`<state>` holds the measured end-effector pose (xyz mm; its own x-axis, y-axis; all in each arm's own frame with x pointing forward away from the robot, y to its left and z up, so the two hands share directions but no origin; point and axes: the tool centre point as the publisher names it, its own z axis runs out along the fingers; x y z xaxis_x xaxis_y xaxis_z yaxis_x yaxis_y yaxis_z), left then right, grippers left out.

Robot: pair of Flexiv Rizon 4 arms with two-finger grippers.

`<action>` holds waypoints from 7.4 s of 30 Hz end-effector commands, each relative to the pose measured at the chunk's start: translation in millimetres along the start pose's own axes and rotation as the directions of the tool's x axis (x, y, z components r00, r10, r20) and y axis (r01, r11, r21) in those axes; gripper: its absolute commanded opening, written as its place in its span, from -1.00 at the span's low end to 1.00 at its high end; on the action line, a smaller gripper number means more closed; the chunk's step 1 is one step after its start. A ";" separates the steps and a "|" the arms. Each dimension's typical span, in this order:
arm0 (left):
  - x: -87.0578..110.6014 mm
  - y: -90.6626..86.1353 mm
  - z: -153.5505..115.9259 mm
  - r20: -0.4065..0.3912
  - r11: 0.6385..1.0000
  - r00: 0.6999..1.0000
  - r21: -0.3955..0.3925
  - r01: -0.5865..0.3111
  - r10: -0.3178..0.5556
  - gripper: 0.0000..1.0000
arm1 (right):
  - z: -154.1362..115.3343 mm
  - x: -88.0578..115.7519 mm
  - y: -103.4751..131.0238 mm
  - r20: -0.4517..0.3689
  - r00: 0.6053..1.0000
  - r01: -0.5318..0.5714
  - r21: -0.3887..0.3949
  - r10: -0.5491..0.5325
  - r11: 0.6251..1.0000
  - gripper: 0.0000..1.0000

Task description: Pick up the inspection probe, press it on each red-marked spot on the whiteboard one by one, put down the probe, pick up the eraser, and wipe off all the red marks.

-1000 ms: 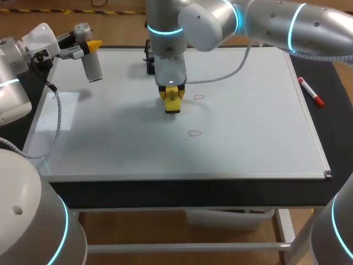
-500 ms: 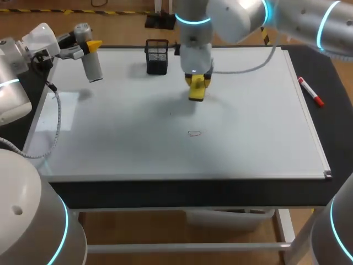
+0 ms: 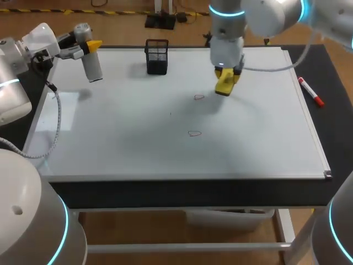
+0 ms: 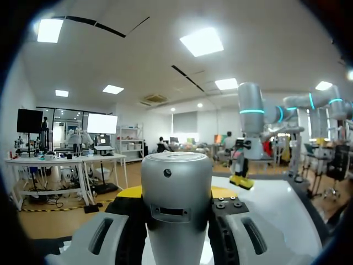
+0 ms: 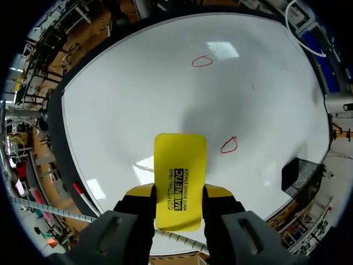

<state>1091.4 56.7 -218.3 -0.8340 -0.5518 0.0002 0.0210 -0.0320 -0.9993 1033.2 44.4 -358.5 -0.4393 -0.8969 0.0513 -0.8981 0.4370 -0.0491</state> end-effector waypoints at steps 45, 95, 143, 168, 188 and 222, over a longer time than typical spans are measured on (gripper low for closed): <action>0.5 -0.8 0.0 0.002 1.000 1.000 0.000 -0.001 0.001 -1.00 | 14.3 130.3 -51.5 -0.024 0.958 -0.285 -0.041 0.285 0.958 -1.00; 154.7 4.8 105.3 -0.473 1.000 0.880 -0.005 0.025 -0.024 -1.00 | 14.3 130.3 -51.5 -0.024 0.958 -0.285 -0.041 0.285 0.958 -1.00; 240.7 43.6 248.7 -0.645 0.999 0.764 -0.007 0.042 -0.036 -1.00 | 14.3 130.3 -51.5 -0.024 0.958 -0.285 -0.041 0.285 0.958 -1.00; 240.4 55.5 259.9 -0.646 0.999 0.763 0.019 0.050 -0.026 -1.00 | 14.3 130.3 -51.5 -0.024 0.958 -0.285 -0.041 0.285 0.958 -1.00; 241.3 65.5 262.1 -0.639 0.998 0.768 0.006 0.064 -0.045 -1.00 | 14.3 130.3 -51.5 -0.024 0.958 -0.285 -0.041 0.285 0.958 -1.00; 241.8 67.7 263.1 -0.649 0.999 0.759 -0.006 0.050 -0.042 -1.00 | 14.3 130.3 -51.5 -0.024 0.958 -0.285 -0.041 0.285 0.958 -1.00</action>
<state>1033.6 -298.1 -275.9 -0.9931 0.1159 0.0164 -0.0230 -0.0556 -0.9982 1021.5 -95.7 -364.2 -0.6783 -0.7328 0.0550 -0.7345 0.6784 -0.0197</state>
